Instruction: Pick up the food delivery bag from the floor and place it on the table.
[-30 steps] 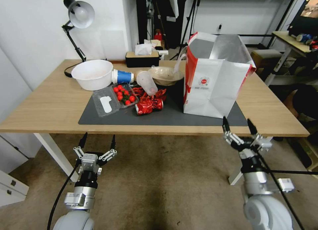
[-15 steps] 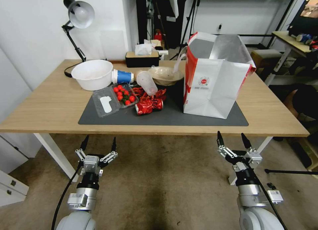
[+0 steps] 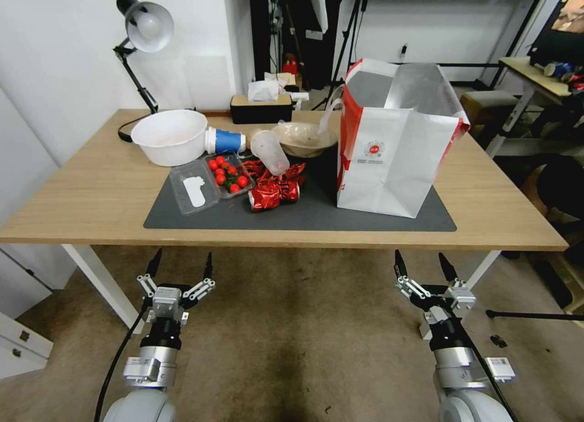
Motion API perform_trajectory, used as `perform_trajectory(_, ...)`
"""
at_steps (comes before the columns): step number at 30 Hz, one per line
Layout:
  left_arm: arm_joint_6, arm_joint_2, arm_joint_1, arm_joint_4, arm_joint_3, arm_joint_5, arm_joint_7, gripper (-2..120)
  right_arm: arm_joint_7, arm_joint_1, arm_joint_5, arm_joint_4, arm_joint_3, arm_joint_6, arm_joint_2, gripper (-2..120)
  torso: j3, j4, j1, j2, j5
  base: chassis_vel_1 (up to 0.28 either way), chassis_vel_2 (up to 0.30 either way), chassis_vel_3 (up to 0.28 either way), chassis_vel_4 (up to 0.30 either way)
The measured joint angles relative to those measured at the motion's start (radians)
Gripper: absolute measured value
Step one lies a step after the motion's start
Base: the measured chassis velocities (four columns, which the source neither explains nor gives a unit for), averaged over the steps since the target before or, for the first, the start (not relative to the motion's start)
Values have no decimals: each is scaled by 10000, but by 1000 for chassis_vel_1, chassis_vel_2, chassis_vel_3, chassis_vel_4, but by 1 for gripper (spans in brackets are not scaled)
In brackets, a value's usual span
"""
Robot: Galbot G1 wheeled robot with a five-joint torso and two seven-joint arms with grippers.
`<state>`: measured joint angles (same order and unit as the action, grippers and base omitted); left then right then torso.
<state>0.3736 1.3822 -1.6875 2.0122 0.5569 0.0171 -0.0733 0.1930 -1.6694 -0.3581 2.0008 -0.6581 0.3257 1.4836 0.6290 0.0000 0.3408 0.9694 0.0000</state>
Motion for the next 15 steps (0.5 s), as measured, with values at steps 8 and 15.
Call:
perform_trajectory(8,0,0,0,0,0,-5,-3,100,0,6,-10,0,-3,0,-4,100,0,0,0,0,0,0,0,0,0)
perform_trajectory(15,0,0,0,0,0,-7,-5,100,1,8,-18,0,-3,0,-8,100,0,0,0,0,0,0,0,0,0)
